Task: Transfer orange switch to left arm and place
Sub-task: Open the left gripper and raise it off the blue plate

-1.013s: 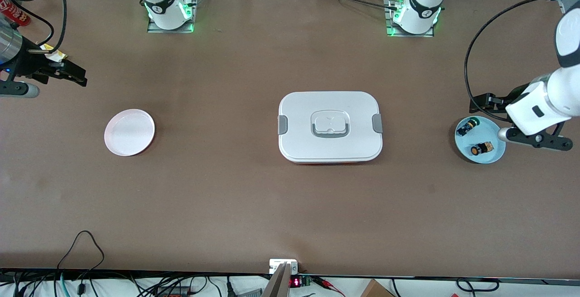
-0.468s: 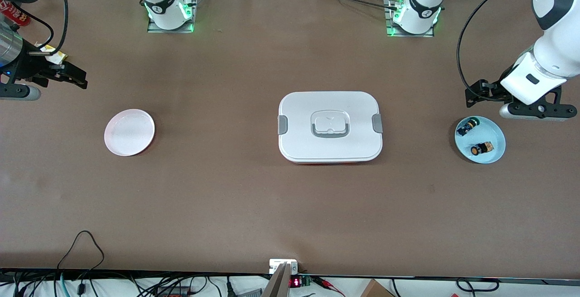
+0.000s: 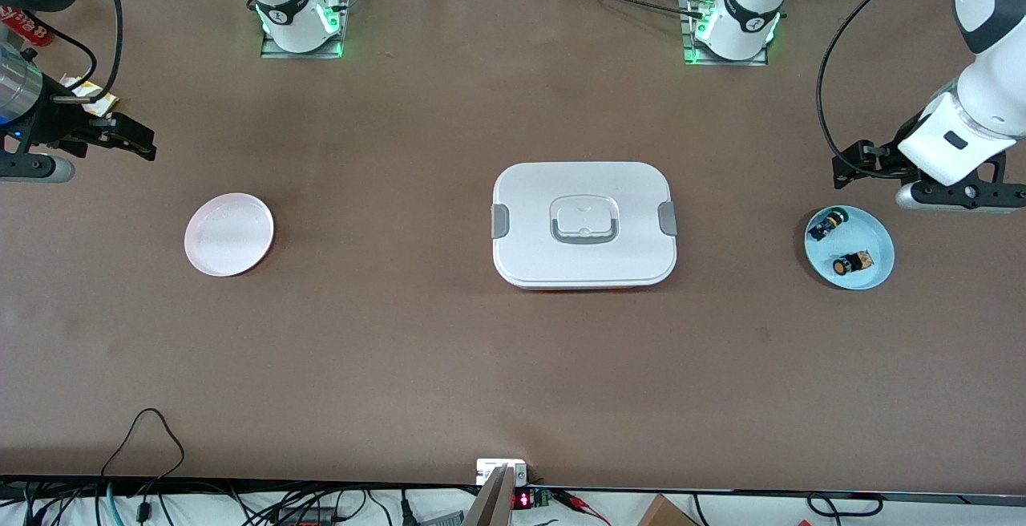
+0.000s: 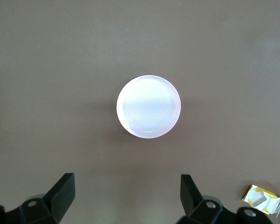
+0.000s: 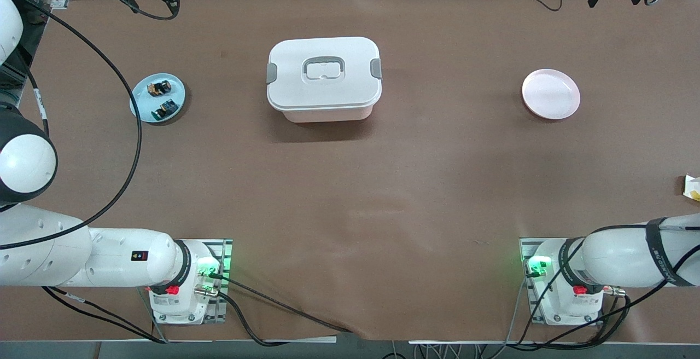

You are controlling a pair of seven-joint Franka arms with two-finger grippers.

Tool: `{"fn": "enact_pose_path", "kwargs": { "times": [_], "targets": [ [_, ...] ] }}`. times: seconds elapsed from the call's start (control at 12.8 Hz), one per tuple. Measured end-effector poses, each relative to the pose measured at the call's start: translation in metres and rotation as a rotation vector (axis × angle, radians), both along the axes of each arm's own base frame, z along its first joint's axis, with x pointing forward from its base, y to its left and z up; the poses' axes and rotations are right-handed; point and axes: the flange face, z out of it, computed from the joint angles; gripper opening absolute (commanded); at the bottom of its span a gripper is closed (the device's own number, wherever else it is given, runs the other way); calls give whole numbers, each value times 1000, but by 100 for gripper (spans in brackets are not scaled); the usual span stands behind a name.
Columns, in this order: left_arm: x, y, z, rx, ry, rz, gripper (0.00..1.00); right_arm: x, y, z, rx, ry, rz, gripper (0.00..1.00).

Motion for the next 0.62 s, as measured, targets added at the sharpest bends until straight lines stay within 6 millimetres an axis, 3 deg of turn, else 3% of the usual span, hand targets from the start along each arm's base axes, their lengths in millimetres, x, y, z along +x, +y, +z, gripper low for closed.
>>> {"fn": "enact_pose_path", "kwargs": {
  "times": [0.62],
  "targets": [
    [-1,5,-1,0,8,5,100,1,0,-1,0,2,0,100]
  ]
}}
